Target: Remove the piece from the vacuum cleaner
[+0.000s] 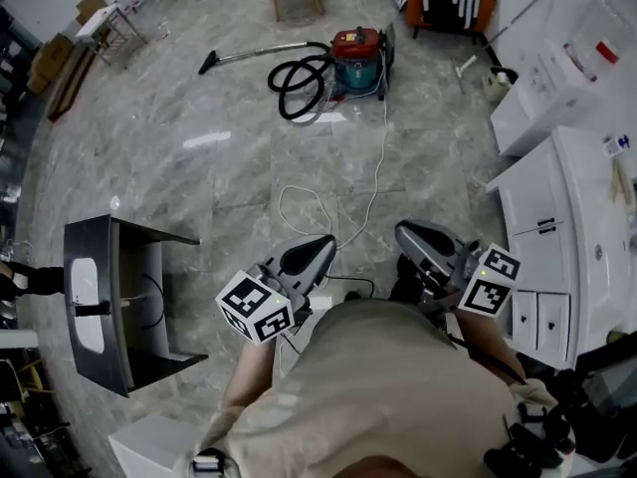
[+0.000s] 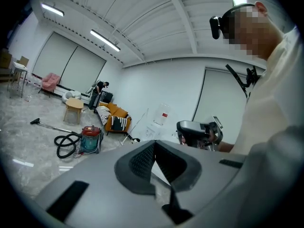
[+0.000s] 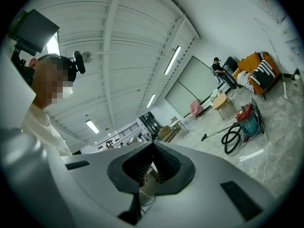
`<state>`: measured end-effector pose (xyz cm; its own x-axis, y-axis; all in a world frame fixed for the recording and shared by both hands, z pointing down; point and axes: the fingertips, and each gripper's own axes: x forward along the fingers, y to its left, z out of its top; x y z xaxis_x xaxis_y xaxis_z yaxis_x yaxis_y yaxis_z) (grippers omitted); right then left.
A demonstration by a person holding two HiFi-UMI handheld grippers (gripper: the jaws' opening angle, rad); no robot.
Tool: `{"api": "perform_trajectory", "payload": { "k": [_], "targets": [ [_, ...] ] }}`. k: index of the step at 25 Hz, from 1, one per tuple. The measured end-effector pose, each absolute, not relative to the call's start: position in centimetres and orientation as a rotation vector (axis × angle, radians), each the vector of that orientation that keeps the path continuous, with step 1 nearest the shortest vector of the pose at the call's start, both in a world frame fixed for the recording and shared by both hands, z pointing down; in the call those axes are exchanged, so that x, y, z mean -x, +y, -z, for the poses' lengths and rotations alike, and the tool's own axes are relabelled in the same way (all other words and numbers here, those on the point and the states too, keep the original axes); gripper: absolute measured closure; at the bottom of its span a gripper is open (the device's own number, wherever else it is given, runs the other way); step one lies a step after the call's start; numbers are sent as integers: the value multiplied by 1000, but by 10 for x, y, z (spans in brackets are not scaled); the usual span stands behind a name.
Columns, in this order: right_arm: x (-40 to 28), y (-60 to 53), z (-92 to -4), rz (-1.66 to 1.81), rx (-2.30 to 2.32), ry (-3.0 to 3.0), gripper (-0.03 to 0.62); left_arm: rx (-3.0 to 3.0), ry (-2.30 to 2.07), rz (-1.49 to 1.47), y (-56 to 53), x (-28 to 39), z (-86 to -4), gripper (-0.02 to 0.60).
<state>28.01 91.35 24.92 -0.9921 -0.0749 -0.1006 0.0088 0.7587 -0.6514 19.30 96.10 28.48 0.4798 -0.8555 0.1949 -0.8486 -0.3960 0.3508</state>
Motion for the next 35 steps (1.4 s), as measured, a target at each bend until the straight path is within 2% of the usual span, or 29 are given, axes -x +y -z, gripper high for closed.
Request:
{"api": "perform_trajectory", "payload": {
  "k": [20,35],
  "targets": [
    [-377,713,-276,1072,-54,2844,592,-2224,-1504,-124,771,-293,-290,577],
    [-401,658,-289,1167,-140,2760,592,-2135,-1645,-193,728,-308,-286,577]
  ]
}}
